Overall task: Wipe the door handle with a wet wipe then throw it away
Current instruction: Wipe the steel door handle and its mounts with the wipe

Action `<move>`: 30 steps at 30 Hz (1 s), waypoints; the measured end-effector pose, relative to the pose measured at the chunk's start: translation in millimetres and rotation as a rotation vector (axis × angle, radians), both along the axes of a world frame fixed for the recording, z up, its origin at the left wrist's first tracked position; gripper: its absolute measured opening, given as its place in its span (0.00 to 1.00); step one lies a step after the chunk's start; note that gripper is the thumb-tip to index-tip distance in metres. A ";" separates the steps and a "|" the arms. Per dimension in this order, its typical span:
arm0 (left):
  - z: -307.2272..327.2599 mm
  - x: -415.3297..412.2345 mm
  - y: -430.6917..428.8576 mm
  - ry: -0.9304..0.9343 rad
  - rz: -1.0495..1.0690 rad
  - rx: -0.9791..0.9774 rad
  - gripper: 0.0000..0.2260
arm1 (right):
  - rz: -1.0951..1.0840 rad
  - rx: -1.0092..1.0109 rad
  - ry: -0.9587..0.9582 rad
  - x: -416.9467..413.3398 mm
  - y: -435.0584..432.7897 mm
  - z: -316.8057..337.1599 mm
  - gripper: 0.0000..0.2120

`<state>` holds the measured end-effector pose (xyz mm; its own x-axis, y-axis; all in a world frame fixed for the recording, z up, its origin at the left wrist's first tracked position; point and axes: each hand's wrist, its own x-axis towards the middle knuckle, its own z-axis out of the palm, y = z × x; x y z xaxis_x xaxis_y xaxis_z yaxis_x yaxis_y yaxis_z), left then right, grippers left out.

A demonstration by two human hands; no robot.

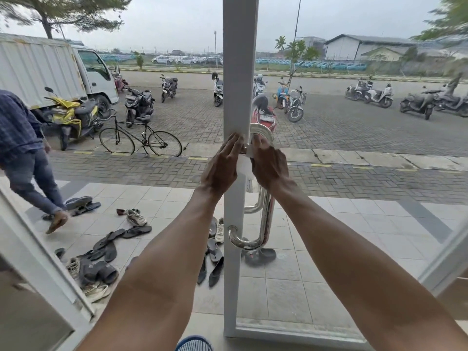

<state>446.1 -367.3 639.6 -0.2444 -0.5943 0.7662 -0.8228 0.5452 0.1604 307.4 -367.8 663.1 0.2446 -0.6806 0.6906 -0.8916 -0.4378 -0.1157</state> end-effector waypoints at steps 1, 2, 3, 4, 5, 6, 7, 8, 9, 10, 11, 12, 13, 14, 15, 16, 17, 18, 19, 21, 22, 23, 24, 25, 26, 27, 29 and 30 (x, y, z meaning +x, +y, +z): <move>0.4 0.2 -0.2 -0.003 0.007 0.002 0.25 | 0.025 -0.005 -0.005 -3.8 -0.4 -2.8 0.09; 0.8 1.0 -0.4 -0.005 0.013 0.003 0.25 | 0.048 -0.004 -0.019 -7.2 -0.7 -5.3 0.09; 0.8 0.6 -1.2 -0.005 0.016 0.001 0.24 | 0.059 0.001 -0.037 -11.3 -1.0 -7.2 0.09; 0.8 1.2 -1.7 -0.008 0.019 -0.005 0.24 | 0.062 0.009 -0.057 -13.7 -0.9 -8.7 0.10; 0.6 1.0 -2.1 -0.010 0.020 -0.009 0.24 | 0.057 0.018 -0.074 -15.5 -0.8 -10.2 0.10; 0.3 0.6 -2.4 -0.010 0.019 -0.010 0.24 | 0.051 0.032 -0.087 -16.1 -0.8 -11.1 0.11; 0.3 -0.1 -2.1 -0.008 0.018 -0.008 0.24 | 0.048 0.051 -0.099 -15.9 -0.4 -11.2 0.13; 0.4 -0.5 -1.4 -0.004 0.016 -0.005 0.24 | 0.049 0.072 -0.112 -15.3 0.4 -10.5 0.17; 0.6 -0.9 -0.7 0.002 0.015 -0.001 0.24 | 0.059 0.094 -0.134 -14.9 1.5 -9.7 0.21; 1.2 -1.1 -0.2 0.009 0.010 0.002 0.24 | 0.084 0.110 -0.167 -14.8 2.2 -8.6 0.24; 1.6 -1.3 0.4 0.016 0.003 0.004 0.24 | 0.123 0.123 -0.201 -15.0 3.2 -7.6 0.25; 2.1 -1.5 0.9 0.019 -0.002 0.006 0.23 | 0.167 0.136 -0.226 -16.3 3.7 -6.3 0.25; 2.8 -1.7 1.4 0.020 -0.003 0.007 0.22 | 0.207 0.145 -0.246 -18.5 4.2 -5.1 0.23; 3.3 -1.8 1.8 0.021 0.000 0.006 0.22 | 0.238 0.146 -0.259 -21.6 4.0 -3.9 0.20; 3.5 -1.7 2.1 0.024 0.001 0.002 0.21 | 0.256 0.133 -0.259 -25.1 3.9 -3.1 0.18; 3.7 -1.8 2.6 0.030 -0.002 -0.003 0.21 | 0.262 0.109 -0.246 -29.2 3.6 -2.9 0.16; 3.9 -2.1 2.9 0.036 -0.005 -0.008 0.21 | 0.261 0.081 -0.227 -33.3 3.5 -3.6 0.16; 4.3 -2.3 3.2 0.040 -0.005 -0.011 0.21 | 0.257 0.047 -0.208 -37.4 3.4 -5.0 0.17; 4.5 -2.8 3.6 0.042 -0.004 -0.012 0.21 | 0.253 0.011 -0.191 -41.2 3.4 -7.1 0.17; 5.2 -3.2 4.9 0.045 0.005 -0.014 0.21 | 0.223 -0.031 -0.191 -44.9 2.9 -11.1 0.20; 5.5 -3.7 5.8 0.045 0.010 -0.013 0.21 | 0.201 -0.024 -0.225 -45.4 2.5 -12.5 0.22; 5.9 -3.8 6.7 0.045 0.015 -0.010 0.21 | 0.188 -0.014 -0.272 -44.0 2.1 -13.4 0.23; 6.2 -4.0 7.3 0.044 0.019 -0.006 0.21 | 0.184 -0.009 -0.314 -42.3 1.4 -13.4 0.23; 6.3 -4.2 7.6 0.045 0.020 -0.003 0.21 | 0.187 -0.006 -0.339 -40.6 0.6 -13.5 0.22; 6.4 -4.2 7.3 0.047 0.020 0.004 0.21 | 0.195 0.006 -0.354 -39.6 -0.3 -12.4 0.20; 6.2 -4.1 6.8 0.048 0.020 0.015 0.21 | 0.213 0.034 -0.370 -39.4 -0.7 -10.6 0.20; 6.1 -3.7 5.3 0.036 0.028 0.040 0.23 | 0.262 0.164 -0.408 -42.4 -2.7 -2.1 0.18; 6.0 -3.7 4.9 0.031 0.032 0.052 0.26 | 0.286 0.257 -0.415 -44.7 -4.5 3.2 0.17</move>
